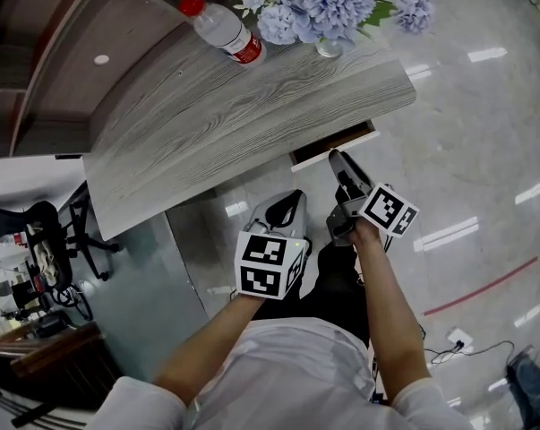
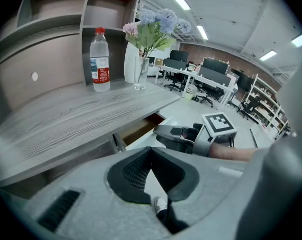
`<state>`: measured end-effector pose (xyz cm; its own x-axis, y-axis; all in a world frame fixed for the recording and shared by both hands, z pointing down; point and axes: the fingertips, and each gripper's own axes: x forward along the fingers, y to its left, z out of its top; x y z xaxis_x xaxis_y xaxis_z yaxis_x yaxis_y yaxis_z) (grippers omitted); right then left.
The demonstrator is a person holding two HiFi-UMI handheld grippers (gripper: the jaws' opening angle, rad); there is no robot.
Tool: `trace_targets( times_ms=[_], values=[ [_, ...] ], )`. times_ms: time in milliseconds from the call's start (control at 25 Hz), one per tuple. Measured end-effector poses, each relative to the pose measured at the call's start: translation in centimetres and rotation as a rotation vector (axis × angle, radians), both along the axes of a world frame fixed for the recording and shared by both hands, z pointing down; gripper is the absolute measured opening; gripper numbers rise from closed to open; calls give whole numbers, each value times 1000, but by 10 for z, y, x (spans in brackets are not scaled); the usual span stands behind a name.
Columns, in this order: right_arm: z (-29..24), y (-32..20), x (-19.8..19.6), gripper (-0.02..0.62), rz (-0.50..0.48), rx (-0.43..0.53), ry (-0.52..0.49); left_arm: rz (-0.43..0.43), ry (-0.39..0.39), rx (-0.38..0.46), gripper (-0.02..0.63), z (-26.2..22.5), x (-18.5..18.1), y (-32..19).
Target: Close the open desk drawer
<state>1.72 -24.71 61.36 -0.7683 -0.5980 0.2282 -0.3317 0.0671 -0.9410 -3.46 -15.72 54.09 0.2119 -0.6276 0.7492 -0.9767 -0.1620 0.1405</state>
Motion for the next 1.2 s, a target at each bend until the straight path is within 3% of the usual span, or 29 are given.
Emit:
trace_targets(
  times_ms=[1000,1200],
  values=[
    [2,-47,-39,167,-119,100,-32,-192,-2,1,5,-5,-40,24],
    [3,-41,-39,167,-161,128,30,-227,-4,18,5,-11,-46,30]
  ],
)
